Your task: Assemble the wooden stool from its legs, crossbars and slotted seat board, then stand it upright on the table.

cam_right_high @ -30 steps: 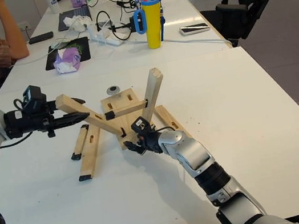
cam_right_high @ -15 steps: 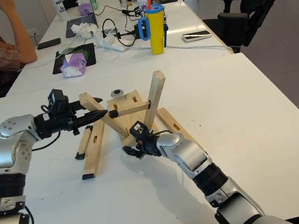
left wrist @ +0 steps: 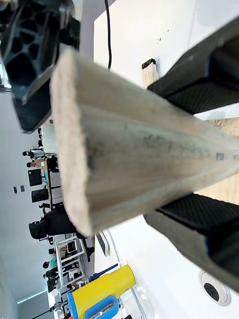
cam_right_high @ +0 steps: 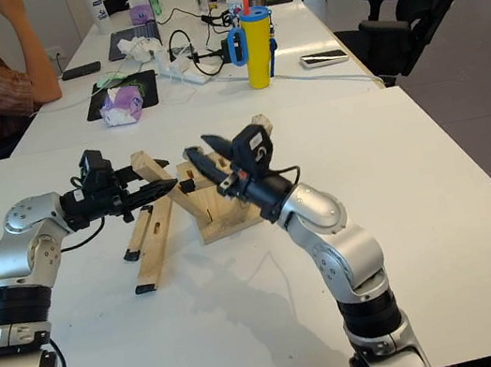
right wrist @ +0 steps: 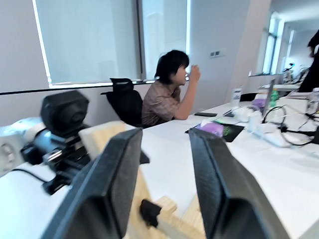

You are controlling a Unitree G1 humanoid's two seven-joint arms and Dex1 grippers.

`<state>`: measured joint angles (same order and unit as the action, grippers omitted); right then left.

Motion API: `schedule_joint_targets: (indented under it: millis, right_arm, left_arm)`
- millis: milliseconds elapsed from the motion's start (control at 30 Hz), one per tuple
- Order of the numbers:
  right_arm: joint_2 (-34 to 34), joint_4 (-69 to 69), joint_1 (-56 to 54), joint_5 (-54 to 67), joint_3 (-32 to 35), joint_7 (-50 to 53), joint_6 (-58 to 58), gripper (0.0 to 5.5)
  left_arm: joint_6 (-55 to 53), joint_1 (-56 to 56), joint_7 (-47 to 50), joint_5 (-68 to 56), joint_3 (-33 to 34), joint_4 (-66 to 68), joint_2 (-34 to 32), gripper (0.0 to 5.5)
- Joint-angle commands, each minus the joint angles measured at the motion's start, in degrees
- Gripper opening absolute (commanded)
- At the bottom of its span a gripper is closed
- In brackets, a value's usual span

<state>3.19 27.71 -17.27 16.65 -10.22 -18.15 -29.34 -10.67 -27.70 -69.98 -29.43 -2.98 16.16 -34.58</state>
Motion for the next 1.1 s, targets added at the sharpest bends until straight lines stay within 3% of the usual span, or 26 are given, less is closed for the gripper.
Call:
schedule_joint_targets:
  millis: [33, 133, 267, 400, 500, 600, 733, 900, 1100]
  right_arm:
    - [2.29, -13.57, -2.71, -14.09, -9.55, 4.25, 6.45, 1.72]
    - [5.13, -30.62, 2.35, -21.61, -16.08, 5.62, 4.59, 1.72]
    - [7.23, -34.07, 2.81, -24.45, -20.46, 1.41, 2.03, 1.72]
    - [5.4, -31.46, 2.23, -19.57, -15.56, -0.15, 10.33, 1.72]
    - [2.02, -19.38, 5.67, -2.96, -6.64, -4.91, 10.52, 1.72]
    - [4.57, -11.21, 9.54, 5.68, -2.14, -9.21, 8.08, 1.72]
    - [9.64, -14.89, 13.99, -0.63, -5.0, -11.69, 12.83, 1.72]
    - [4.72, -27.51, 10.62, -6.9, -8.68, -7.36, 15.51, 1.72]
    - [0.67, -36.89, 8.29, -12.07, -7.14, -0.26, 17.1, 0.87]
  left_arm:
    - [-4.2, 4.72, -0.36, 5.11, -5.19, 5.02, 1.46, 2.06]
    - [-4.22, 3.77, -0.17, 5.14, -5.59, 5.14, 2.12, 2.06]
    - [-4.44, 3.86, 0.16, 4.37, -5.24, 4.05, 2.33, 2.06]
    - [-3.56, 3.6, 1.03, 4.46, -5.1, 4.57, 3.31, 2.06]
    - [-4.01, 3.3, 0.31, 3.85, -4.87, 4.58, 3.17, 2.06]
    - [-4.92, 2.67, -1.08, 3.25, -4.53, 4.14, 2.04, 2.06]
    - [-6.93, -0.81, -3.57, 2.44, -4.0, 3.04, -0.2, 2.06]
    - [-7.21, -6.48, -6.97, 4.36, -5.51, 5.1, -1.11, 2.06]
    - [-5.56, -8.82, -8.4, 7.03, -6.86, 6.7, -0.99, 2.06]
